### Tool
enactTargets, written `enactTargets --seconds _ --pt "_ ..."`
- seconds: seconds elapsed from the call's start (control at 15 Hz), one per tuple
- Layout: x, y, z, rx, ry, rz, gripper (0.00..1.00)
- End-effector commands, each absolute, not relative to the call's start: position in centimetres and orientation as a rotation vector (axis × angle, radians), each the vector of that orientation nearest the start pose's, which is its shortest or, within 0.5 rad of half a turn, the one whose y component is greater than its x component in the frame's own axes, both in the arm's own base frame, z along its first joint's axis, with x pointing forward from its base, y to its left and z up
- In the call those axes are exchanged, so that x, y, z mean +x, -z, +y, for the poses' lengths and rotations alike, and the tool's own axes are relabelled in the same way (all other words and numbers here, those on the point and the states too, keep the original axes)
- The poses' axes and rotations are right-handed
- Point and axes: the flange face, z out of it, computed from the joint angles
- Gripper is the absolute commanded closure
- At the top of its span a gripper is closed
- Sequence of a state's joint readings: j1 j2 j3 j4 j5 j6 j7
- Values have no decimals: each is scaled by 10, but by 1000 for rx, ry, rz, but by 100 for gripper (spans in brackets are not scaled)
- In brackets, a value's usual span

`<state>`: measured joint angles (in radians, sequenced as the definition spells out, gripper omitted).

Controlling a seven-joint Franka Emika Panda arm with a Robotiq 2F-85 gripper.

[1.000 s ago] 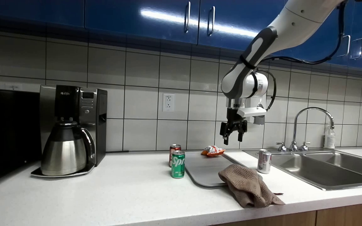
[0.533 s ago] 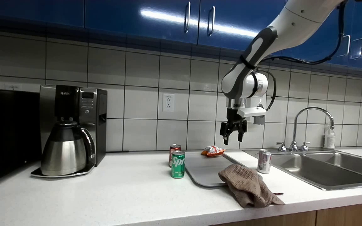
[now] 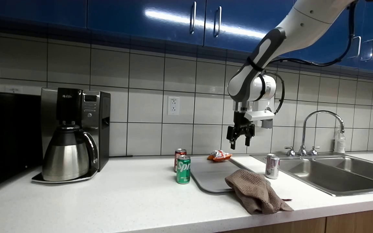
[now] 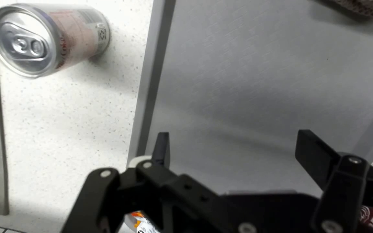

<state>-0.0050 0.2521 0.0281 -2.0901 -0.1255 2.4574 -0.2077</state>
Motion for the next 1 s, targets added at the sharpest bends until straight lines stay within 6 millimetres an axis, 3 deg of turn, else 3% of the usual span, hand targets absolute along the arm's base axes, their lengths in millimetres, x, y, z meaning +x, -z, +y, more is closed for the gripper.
enactTargets --seconds 0.0,0.27,0.93 --pt "580 -315 17 -3198 153 -506 0" --pt "560 -321 21 -3192 169 -537 0" --pt "488 -341 18 -3184 184 -533 0"
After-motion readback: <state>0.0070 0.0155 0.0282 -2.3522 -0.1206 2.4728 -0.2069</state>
